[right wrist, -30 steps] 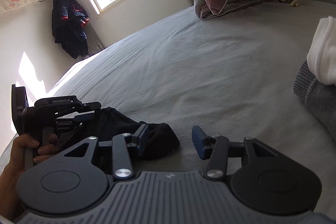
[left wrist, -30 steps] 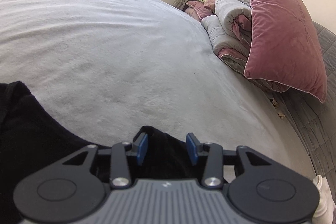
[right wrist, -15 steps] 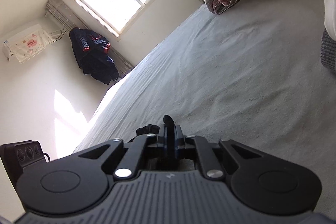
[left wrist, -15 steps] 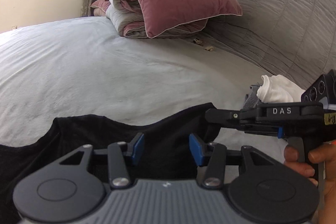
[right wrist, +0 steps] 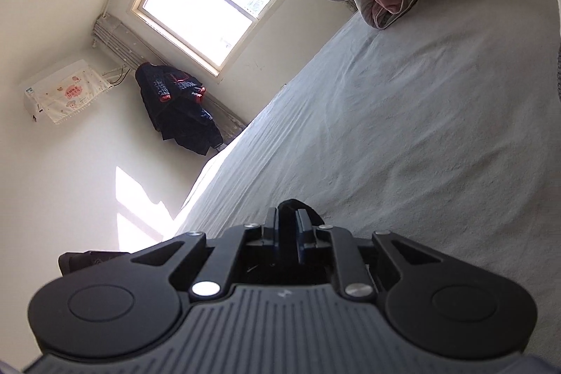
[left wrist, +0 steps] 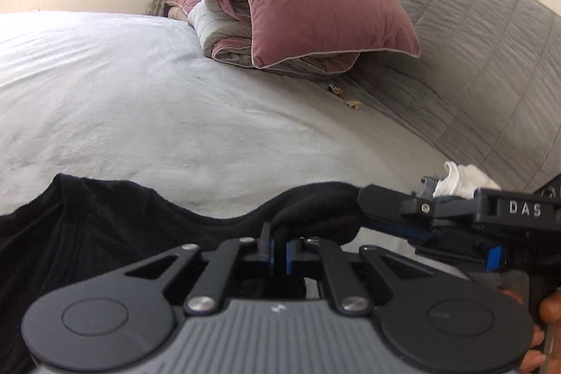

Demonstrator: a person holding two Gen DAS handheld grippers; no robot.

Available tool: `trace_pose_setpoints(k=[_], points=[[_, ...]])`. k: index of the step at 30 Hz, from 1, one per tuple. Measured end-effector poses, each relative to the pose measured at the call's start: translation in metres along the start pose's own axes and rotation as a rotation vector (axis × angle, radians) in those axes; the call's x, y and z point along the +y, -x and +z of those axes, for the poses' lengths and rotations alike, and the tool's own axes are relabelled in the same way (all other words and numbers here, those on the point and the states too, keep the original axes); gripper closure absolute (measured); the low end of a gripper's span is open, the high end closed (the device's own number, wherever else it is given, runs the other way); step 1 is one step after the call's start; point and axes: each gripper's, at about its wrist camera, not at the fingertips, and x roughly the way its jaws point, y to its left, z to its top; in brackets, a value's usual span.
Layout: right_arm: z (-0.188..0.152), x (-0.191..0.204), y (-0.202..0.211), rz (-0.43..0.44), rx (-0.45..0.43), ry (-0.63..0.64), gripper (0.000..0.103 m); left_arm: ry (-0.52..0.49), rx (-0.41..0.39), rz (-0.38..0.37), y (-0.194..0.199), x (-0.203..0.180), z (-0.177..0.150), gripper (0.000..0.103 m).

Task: Fold clothes

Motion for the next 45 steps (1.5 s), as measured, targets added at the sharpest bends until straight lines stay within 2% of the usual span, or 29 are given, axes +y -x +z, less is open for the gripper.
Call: trace_pose_setpoints(k=[2,4,6,8,11,15,16,17,18,19,21,23,27,28,30,33,35,37,38,41,42,45], points=[[-0.001,-0.003,0.0,-0.016,0.005,0.012,0.081,0.157,-0.032,-0.05,0.006,0.027,-0.002,0.098],[-0.006,0.0,-0.008,-0.038,0.028,0.033,0.047,0.314,-0.061,-0.122,0.01,0.056,-0.011,0.098],[-0.011,0.005,-0.018,-0.034,0.052,0.063,0.047,0.433,-0.079,-0.192,0.012,0.077,-0.02,0.098],[-0.018,0.013,-0.031,-0.024,0.079,0.102,0.047,0.497,-0.079,-0.243,0.01,0.086,-0.026,0.098],[-0.028,0.021,-0.044,-0.022,0.11,0.162,0.047,0.549,-0.072,-0.3,0.006,0.087,-0.03,0.098],[-0.033,0.018,-0.052,-0.016,0.094,0.172,0.047,0.554,-0.043,-0.31,-0.001,0.078,-0.03,0.097],[-0.033,0.015,-0.054,-0.01,0.089,0.158,0.051,0.555,-0.032,-0.309,-0.003,0.077,-0.03,0.097],[-0.034,0.012,-0.055,-0.002,0.097,0.144,0.06,0.554,-0.023,-0.305,-0.005,0.075,-0.03,0.098],[-0.034,0.01,-0.057,0.002,0.117,0.137,0.088,0.545,-0.015,-0.296,-0.008,0.073,-0.028,0.097],[-0.033,0.009,-0.056,0.002,0.131,0.133,0.097,0.535,-0.007,-0.286,-0.01,0.071,-0.026,0.097],[-0.028,0.012,-0.047,-0.024,0.131,0.153,0.097,0.505,0.014,-0.259,-0.016,0.064,-0.021,0.089],[-0.02,0.022,-0.03,-0.116,0.132,0.219,0.097,0.462,0.03,-0.216,-0.022,0.055,-0.016,0.066],[-0.011,0.045,0.008,-0.398,0.146,0.436,0.097,0.398,0.065,-0.175,-0.038,0.045,-0.01,0.063],[-0.011,0.047,0.015,-0.439,0.163,0.475,0.097,0.395,0.069,-0.173,-0.04,0.044,-0.008,0.063],[-0.011,0.046,0.023,-0.439,0.189,0.481,0.097,0.384,0.065,-0.158,-0.039,0.043,-0.003,0.061],[-0.013,0.04,0.023,-0.451,0.213,0.471,0.089,0.357,0.028,-0.118,-0.024,0.043,0.005,0.056],[-0.014,0.036,0.02,-0.48,0.217,0.467,0.084,0.339,-0.006,-0.047,-0.009,0.048,0.014,0.053],[-0.014,0.031,0.017,-0.502,0.205,0.451,0.057,0.323,-0.033,0.068,0.007,0.054,0.024,0.052],[-0.012,0.029,0.016,-0.503,0.185,0.443,0.053,0.308,-0.048,0.139,0.015,0.058,0.029,0.052],[-0.007,0.016,0.009,-0.465,0.132,0.365,0.052,0.265,-0.079,0.322,0.032,0.068,0.04,0.053],[-0.006,0.012,0.007,-0.448,0.111,0.338,0.052,0.266,-0.072,0.348,0.034,0.072,0.043,0.054],[-0.005,0.001,0.003,-0.373,0.006,0.28,0.052,0.287,-0.05,0.33,0.037,0.084,0.046,0.054]])
